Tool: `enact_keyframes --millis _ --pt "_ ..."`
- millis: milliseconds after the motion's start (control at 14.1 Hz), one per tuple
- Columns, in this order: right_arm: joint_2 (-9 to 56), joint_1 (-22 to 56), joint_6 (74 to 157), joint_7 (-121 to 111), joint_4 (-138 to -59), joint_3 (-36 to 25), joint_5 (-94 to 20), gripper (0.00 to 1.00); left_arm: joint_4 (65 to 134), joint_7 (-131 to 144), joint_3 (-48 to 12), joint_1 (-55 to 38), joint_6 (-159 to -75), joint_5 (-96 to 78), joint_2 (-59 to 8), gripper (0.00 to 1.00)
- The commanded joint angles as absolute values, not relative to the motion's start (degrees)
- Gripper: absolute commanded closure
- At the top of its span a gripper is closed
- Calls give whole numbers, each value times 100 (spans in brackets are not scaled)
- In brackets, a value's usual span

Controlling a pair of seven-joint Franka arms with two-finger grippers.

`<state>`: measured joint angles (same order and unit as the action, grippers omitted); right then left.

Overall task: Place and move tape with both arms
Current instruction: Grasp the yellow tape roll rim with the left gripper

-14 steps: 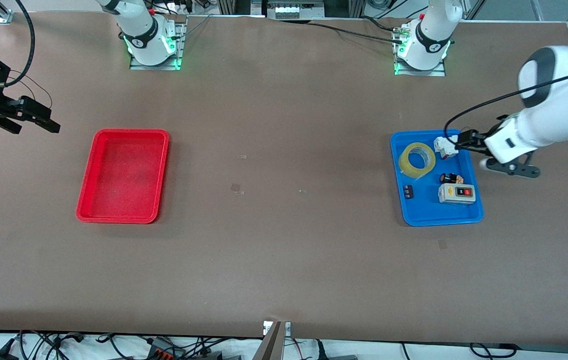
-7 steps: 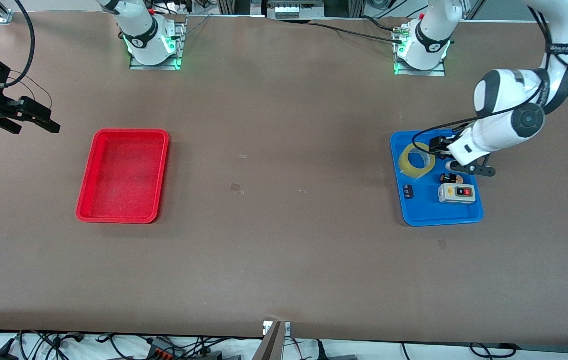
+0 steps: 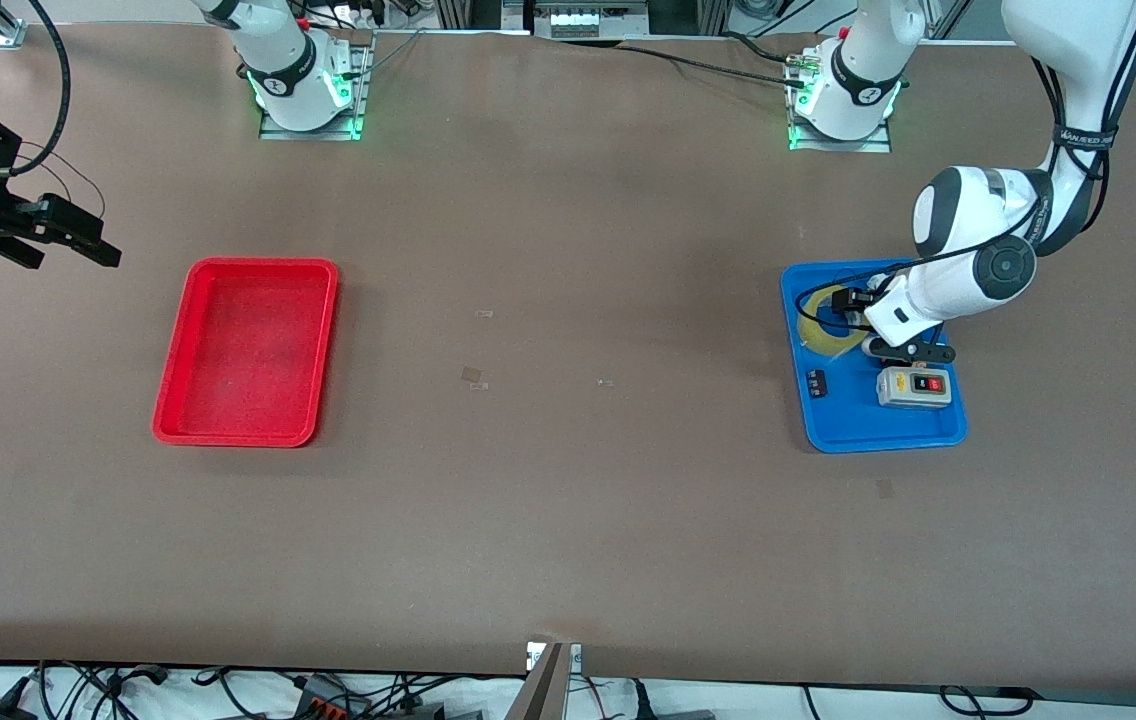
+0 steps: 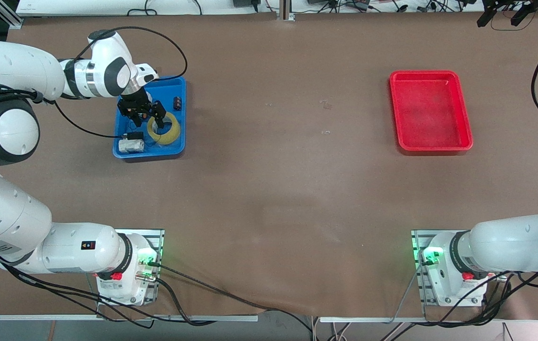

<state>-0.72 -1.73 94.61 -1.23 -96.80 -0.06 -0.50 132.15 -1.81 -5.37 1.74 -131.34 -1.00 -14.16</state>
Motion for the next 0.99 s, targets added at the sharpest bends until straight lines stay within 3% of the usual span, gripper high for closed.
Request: enact_keyframes --millis 0,141,212,566,919 --pt "-97 -185 9413 -132 -9659 -9 -44 0 13166 -105 -571 229 -13114 -88 -1477 53" --pt "-97 -185 9413 -132 -9659 -9 -44 0 13166 -114 -571 229 -13104 -88 -1485 89" --pt "-97 -185 9413 -132 -9659 -9 -44 0 13166 -114 -571 229 -13104 -88 -1485 98" --pt "-97 -185 9413 -132 -9659 -9 -44 0 12974 -202 -563 263 -12693 -88 -1424 100" --pt "-105 -185 9430 -132 -9659 -9 -53 0 11279 121 -580 221 -10646 -114 -1616 100"
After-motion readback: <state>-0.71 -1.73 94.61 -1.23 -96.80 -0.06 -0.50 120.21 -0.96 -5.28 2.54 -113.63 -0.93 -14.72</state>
